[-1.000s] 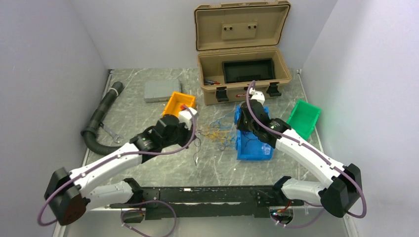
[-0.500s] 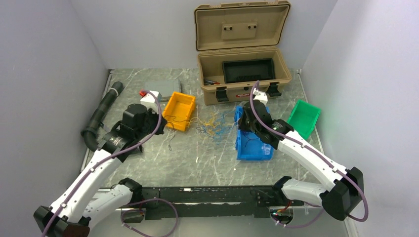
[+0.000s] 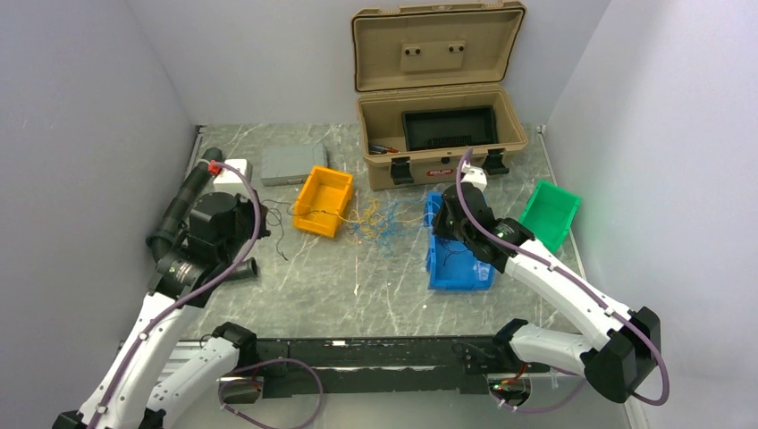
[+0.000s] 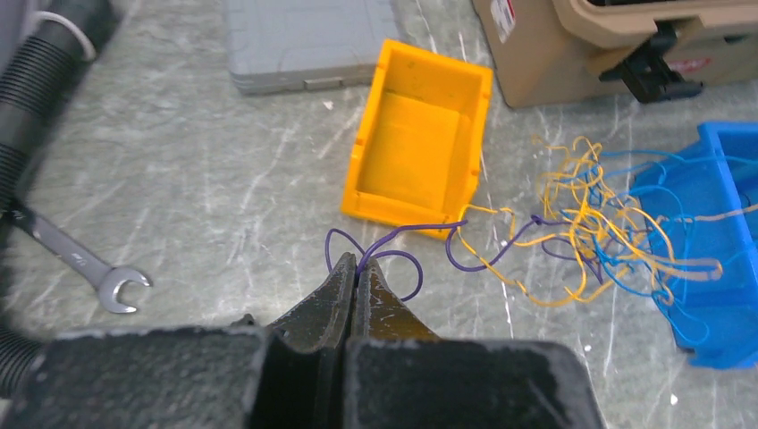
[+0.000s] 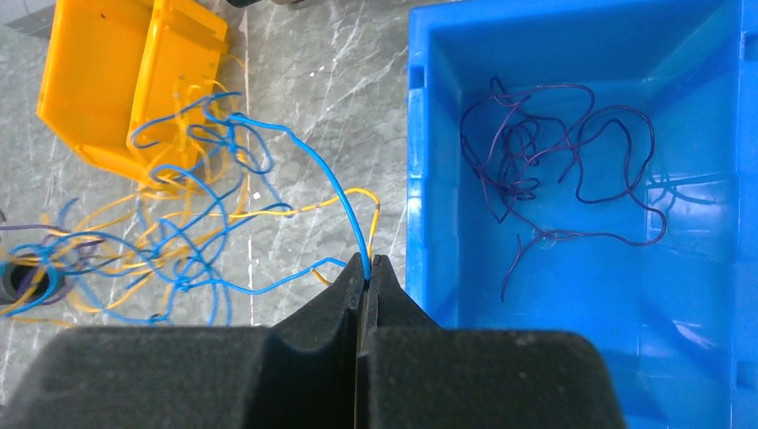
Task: Untangle the cables
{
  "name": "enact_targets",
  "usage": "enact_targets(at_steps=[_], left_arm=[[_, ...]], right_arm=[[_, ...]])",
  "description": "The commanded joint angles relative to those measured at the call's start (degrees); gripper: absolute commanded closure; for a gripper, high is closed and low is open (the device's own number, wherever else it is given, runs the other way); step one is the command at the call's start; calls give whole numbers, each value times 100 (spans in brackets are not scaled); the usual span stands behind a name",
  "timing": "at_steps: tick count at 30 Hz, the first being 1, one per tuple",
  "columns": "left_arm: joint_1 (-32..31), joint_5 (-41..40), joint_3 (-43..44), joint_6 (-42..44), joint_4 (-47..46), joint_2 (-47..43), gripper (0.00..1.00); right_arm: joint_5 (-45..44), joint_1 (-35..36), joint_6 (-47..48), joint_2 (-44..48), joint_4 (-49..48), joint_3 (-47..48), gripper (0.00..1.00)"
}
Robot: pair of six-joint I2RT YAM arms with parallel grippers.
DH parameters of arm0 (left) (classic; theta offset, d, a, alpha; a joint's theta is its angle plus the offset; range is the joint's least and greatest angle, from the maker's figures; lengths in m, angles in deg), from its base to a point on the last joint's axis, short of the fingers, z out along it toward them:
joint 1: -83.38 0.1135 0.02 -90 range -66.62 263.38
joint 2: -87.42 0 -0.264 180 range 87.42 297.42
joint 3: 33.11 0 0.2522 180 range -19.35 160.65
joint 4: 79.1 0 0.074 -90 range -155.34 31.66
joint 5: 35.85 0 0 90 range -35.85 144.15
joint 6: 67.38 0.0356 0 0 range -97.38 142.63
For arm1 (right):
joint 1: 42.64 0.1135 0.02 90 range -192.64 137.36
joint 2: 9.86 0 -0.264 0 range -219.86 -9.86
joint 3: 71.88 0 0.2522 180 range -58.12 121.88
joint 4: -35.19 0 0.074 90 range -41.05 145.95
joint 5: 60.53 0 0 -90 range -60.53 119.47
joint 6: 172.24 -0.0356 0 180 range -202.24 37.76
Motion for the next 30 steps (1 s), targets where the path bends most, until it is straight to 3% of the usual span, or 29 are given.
enact_targets(at_steps=[1,8,11,21,23,27,30], left_arm=[[44,-928,431,64,65,-258,100],[46,-1735,477,-60,-116,-804,100],[42,-1689,425,-42,-272,-973,100],[46,1770,267,642,-1334,-769,100],[44,2698,338,685,-1488,-590,100],[43,3932,491,601,-1685,-233,100],[38,4606,571,503,-1865,-25,100]], right_arm=[[24,-28,-9,73,-134,-63,100],[241,-29,-4,37,-261,-192,100],[447,-29,37,6,-361,-266,100],[1896,-18,654,-482,-797,-242,99],[2153,-25,768,-526,-891,-257,89],[2644,-10,916,-416,-1252,-406,57],[2955,3,1010,-246,-1575,-537,45]])
